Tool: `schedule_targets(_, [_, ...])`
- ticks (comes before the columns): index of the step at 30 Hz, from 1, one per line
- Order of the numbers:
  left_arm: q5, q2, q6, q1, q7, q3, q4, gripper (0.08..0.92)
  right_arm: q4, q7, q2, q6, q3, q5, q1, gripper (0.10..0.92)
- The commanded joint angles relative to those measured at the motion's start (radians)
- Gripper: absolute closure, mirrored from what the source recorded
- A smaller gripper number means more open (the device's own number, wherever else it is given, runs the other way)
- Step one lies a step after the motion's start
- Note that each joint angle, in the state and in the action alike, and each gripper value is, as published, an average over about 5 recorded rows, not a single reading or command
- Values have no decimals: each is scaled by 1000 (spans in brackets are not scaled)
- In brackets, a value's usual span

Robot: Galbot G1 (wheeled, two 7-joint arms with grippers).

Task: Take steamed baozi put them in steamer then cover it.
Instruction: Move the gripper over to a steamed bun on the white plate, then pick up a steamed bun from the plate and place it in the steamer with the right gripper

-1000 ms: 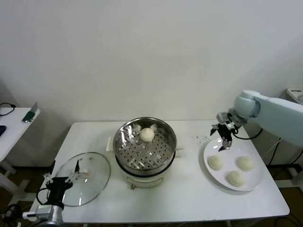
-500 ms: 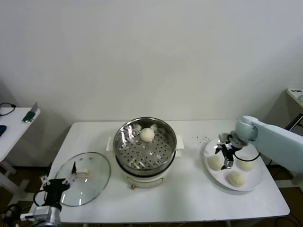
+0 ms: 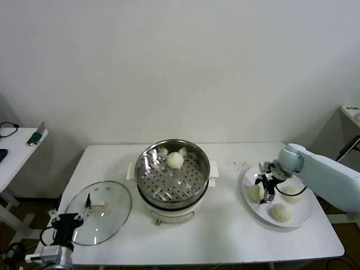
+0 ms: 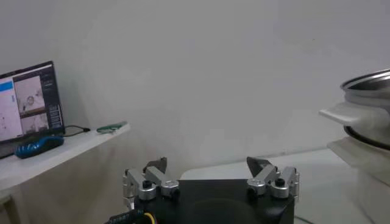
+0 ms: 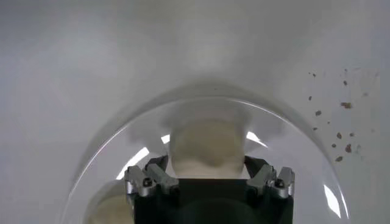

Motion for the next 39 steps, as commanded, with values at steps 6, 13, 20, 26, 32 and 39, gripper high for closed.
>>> schedule_targets(6, [1, 0, -3, 2, -2, 0, -1, 177, -19, -9, 14, 0, 16, 11, -13, 203])
schedule_targets(13, [0, 1, -6, 9, -2, -5, -4, 177, -10, -17, 8, 0, -5, 27, 17, 274])
schedule_targets(20, [-4, 1, -8, 15, -2, -12, -9, 177, 6, -18, -12, -4, -88, 94, 152, 305])
schedule_targets(26, [-4, 2, -6, 26, 1, -14, -17, 177, 21, -27, 29, -7, -317, 246, 456, 304])
schedule_targets(32, [12, 10, -4, 45, 4, -1, -35, 177, 21, -15, 170, -39, -526, 514, 758, 304])
schedule_targets(39, [31, -11, -3, 47, 8, 30, -64, 177, 30, 19, 353, -102, -607, 777, 893, 304])
